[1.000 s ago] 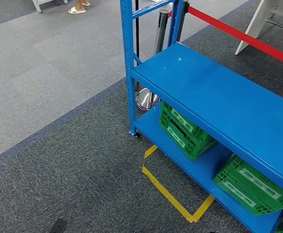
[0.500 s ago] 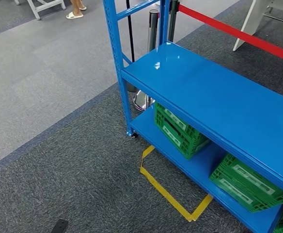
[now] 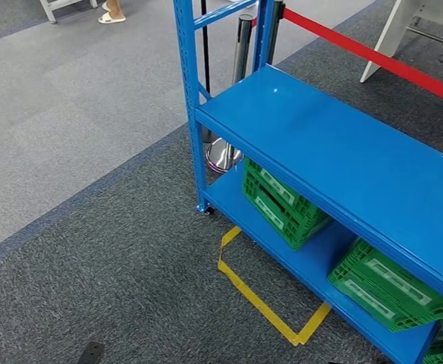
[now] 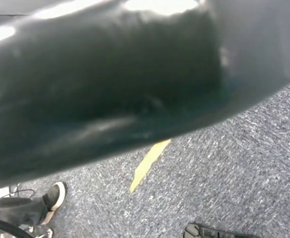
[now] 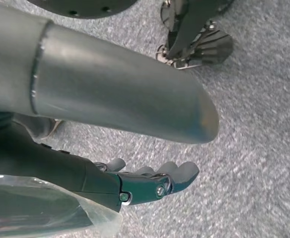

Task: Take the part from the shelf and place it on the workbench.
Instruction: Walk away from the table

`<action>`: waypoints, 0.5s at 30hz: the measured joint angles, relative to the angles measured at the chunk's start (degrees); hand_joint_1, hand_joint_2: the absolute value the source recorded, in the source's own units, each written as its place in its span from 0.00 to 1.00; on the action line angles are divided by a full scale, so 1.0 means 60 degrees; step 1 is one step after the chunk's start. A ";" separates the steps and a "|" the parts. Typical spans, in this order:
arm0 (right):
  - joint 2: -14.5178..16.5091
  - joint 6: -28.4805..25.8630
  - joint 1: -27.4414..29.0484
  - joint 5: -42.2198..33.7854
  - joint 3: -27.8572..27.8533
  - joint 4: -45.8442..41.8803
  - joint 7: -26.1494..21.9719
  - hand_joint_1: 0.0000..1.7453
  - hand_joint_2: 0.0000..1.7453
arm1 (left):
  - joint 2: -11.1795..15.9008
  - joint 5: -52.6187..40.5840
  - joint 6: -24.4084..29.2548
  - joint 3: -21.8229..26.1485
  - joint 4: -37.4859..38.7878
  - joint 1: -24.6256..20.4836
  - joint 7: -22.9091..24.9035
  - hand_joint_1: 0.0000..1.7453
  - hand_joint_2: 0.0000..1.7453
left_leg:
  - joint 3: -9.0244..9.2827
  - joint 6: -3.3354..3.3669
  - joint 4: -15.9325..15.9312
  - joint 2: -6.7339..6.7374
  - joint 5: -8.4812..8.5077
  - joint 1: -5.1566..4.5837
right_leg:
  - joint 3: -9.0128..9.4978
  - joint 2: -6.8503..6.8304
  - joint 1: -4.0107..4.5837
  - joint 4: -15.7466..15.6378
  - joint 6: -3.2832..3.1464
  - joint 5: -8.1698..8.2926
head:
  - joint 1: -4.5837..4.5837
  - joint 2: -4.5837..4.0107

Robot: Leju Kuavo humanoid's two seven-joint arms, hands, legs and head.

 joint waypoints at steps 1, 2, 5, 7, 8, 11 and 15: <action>0.0001 0.0005 0.0017 0.0001 0.0003 0.0000 0.0000 0.00 0.00 | 0.0000 0.0000 0.0002 0.0004 0.0000 0.0001 0.0000 0.00 0.00 | 0.0008 0.0007 0.0002 0.0007 -0.0014 0.0000 | -0.0244 -0.0002 -0.0019 0.0428 0.0031 -0.0095 | -0.0005 0.0000; 0.0001 0.0009 0.0035 0.0002 0.0005 0.0000 0.0000 0.00 0.00 | 0.0000 0.0000 0.0002 0.0006 0.0000 0.0002 0.0000 0.00 0.00 | 0.0021 0.0003 0.0008 0.0011 -0.0032 0.0003 | -0.0334 -0.0005 -0.0039 0.0535 0.0060 -0.0015 | -0.0003 0.0000; 0.0000 0.0013 0.0040 0.0004 0.0007 0.0000 0.0000 0.00 0.00 | 0.0003 0.0000 0.0005 0.0011 0.0000 0.0004 0.0000 0.00 0.00 | 0.0102 -0.0096 0.0064 0.0005 -0.0140 0.0022 | 0.0364 -0.0077 -0.0099 -0.0990 0.0109 0.0894 | 0.0004 -0.0001; 0.0005 0.0021 0.0012 0.0005 0.0010 0.0000 -0.0001 0.00 0.00 | 0.0015 0.0000 0.0012 0.0015 0.0000 0.0001 0.0000 0.00 0.00 | 0.0113 -0.0206 0.0143 0.0005 -0.0228 -0.0004 | 0.0829 -0.0117 -0.0099 -0.1868 0.0052 0.1131 | 0.0000 -0.0001; 0.0007 0.0026 0.0009 0.0005 0.0012 0.0000 -0.0001 0.00 0.00 | 0.0019 0.0000 0.0018 0.0018 0.0000 -0.0001 0.0000 0.00 0.00 | 0.0107 -0.0253 0.0163 0.0007 -0.0248 -0.0020 | 0.0899 -0.0117 -0.0083 -0.1974 0.0002 0.1083 | -0.0014 -0.0001; 0.0015 0.0034 0.0049 0.0010 0.0016 0.0000 -0.0001 0.00 0.00 | 0.0003 0.0000 0.0031 0.0021 0.0000 -0.0011 0.0000 0.00 0.00 | 0.0097 -0.0372 0.0275 0.0011 -0.0363 0.0005 | 0.0964 -0.0097 -0.0078 -0.2017 -0.0183 0.1057 | -0.0053 -0.0001; 0.0018 0.0042 0.0028 0.0020 0.0017 0.0000 -0.0007 0.00 0.00 | 0.0010 0.0000 0.0037 0.0024 0.0000 -0.0008 0.0000 0.00 0.00 | -0.0882 -0.0497 0.2366 -0.0005 -0.1306 0.0036 | 0.1114 -0.0092 -0.0074 -0.2045 -0.0382 0.0973 | -0.0119 0.0000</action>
